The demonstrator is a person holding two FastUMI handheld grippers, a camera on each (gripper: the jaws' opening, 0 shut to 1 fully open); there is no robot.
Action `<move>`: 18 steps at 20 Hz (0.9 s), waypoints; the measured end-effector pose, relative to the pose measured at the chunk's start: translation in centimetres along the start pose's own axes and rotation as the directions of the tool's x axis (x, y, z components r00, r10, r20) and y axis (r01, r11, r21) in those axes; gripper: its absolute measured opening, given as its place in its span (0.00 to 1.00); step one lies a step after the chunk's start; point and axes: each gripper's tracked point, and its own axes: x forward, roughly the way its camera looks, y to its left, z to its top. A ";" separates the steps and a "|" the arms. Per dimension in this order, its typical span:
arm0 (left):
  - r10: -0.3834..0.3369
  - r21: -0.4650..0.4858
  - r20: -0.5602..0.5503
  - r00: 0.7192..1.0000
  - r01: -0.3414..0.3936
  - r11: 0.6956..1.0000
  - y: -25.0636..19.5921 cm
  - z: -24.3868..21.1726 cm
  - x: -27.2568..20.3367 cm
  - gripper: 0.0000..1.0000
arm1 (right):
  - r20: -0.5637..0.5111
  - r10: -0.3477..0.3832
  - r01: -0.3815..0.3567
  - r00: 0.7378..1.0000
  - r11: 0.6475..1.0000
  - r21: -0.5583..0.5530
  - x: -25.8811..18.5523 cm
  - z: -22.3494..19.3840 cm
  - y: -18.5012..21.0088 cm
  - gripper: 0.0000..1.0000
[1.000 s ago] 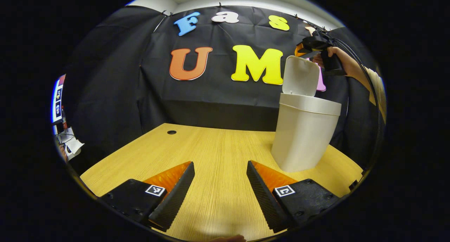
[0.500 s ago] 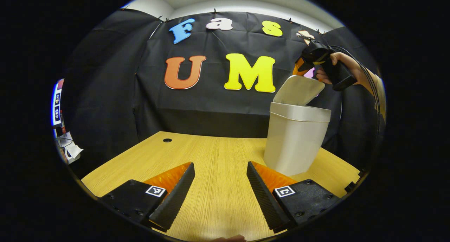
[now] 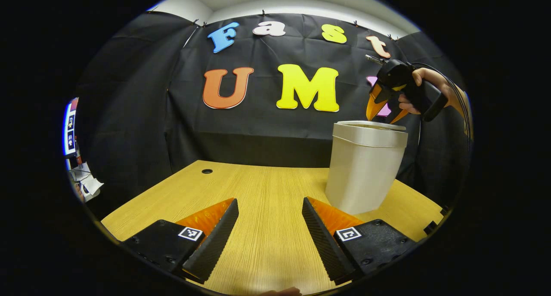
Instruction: Press the lid of the desktop garbage bin to open it, pick up the crumpled paper on the desktop and throw it into the bin, then pick up the pop can on the desktop and drop it into the bin, and finally close the garbage bin lid.
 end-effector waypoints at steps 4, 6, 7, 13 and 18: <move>0.008 -0.003 0.002 1.000 -0.008 1.000 0.3 0.3 -0.4 0.96 | 0.055 0.010 -0.009 0.998 1.000 -0.022 -0.6 -1.2 -0.2 0.96; 0.006 -0.007 0.026 1.000 -0.006 1.000 0.3 1.1 -0.8 0.96 | 0.104 0.020 -0.018 0.994 1.000 -0.012 -0.9 -1.5 -0.4 0.96; -0.001 -0.009 0.031 1.000 0.001 1.000 0.2 1.2 -0.8 0.96 | 0.135 0.022 -0.020 0.991 1.000 -0.017 -1.1 -1.8 -0.4 0.96; 0.002 -0.007 0.019 1.000 -0.001 1.000 0.3 1.0 -0.8 0.96 | 0.201 0.069 -0.063 0.977 0.997 -0.034 -1.0 -3.0 -0.7 0.98; -0.001 -0.007 0.036 0.999 0.002 1.000 0.0 1.5 -1.2 0.96 | 0.284 0.096 -0.087 0.954 0.995 -0.045 -0.8 -2.2 -0.8 0.97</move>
